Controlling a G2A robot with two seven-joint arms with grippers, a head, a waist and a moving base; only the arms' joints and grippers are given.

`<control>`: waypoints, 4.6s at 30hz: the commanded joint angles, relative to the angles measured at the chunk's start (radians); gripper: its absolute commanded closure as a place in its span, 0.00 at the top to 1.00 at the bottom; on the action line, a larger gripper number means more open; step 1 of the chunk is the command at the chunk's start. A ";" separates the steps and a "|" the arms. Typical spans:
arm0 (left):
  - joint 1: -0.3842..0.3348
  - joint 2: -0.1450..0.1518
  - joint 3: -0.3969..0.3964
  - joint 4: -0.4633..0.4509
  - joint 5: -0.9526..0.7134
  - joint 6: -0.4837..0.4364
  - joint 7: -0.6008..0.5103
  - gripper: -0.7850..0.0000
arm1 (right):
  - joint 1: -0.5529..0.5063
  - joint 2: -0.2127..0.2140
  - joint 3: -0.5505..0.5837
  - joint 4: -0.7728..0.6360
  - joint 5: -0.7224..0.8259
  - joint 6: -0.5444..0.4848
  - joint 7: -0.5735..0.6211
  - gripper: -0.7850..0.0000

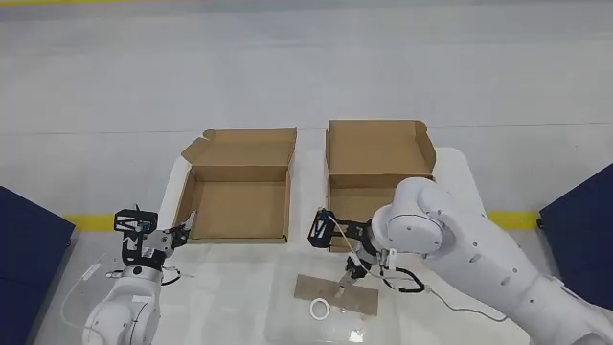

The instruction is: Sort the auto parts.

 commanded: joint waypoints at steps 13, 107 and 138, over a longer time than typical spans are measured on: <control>0.000 0.000 0.000 0.000 0.000 0.000 0.000 1.00 | -0.007 0.000 -0.082 -0.087 -0.099 -0.009 0.000 1.00; 0.000 0.000 0.000 0.000 0.000 0.000 0.000 1.00 | -0.062 -0.127 -0.405 0.155 -0.353 0.117 -0.084 0.39; 0.000 0.000 0.000 0.000 0.000 0.000 0.000 1.00 | -0.117 -0.137 -0.356 0.157 -0.390 0.099 -0.054 0.07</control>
